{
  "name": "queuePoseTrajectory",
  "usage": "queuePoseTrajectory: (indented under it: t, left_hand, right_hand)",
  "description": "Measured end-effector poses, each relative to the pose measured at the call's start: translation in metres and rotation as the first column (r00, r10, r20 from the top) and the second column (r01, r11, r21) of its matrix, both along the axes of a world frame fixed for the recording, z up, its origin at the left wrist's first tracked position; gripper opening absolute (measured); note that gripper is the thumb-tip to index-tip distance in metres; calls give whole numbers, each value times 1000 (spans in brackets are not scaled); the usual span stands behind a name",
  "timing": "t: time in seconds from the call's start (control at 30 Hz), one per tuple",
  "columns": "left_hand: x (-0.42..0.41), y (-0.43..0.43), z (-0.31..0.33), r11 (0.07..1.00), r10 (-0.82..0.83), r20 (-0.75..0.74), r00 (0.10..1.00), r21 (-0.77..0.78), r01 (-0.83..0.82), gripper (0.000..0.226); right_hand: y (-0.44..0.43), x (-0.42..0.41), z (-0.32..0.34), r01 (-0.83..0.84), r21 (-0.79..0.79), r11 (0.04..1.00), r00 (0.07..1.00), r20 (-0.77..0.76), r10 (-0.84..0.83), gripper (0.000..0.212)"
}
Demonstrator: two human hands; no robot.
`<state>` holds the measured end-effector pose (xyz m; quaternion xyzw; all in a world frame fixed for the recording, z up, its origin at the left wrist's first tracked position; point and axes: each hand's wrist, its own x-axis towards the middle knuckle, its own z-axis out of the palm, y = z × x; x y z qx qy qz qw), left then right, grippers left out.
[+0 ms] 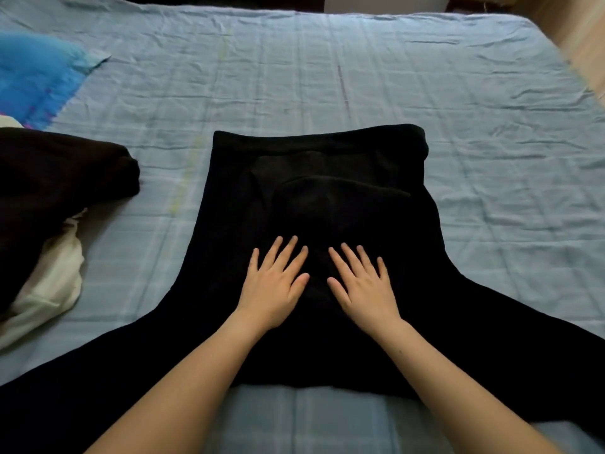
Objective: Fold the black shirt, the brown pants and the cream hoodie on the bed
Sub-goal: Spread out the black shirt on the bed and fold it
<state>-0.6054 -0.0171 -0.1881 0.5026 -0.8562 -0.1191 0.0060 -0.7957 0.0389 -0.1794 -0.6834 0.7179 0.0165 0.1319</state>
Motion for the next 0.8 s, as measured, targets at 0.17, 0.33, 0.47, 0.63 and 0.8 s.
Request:
queuePoseTrajectory:
  t: [0.17,0.33,0.47,0.63,0.8]
  left_hand:
    - [16,13,26,997,-69,-230,971,12,74,59]
    - [73,79,31,944,-329,-89,940,-70,324,84]
    - [82,93,23,947,-311,-67,948,65,315,87]
    - [81,113,30,953,-298,-163,941,7,303,55]
    - [92,157,45,943,-332,-173,927,-38,331,53]
  right_hand:
    - [21,-2,25,5,-175,985,977,213,32,58]
    - [112,3,27,-152,-178,972,964,188,186,81]
    - [116,-4,16,-154,-62,986,945,281,165,84]
    - [133,0,24,-82,-122,989,903,410,126,54]
    - [174,0,46,-146,-117,982,903,390,180,52]
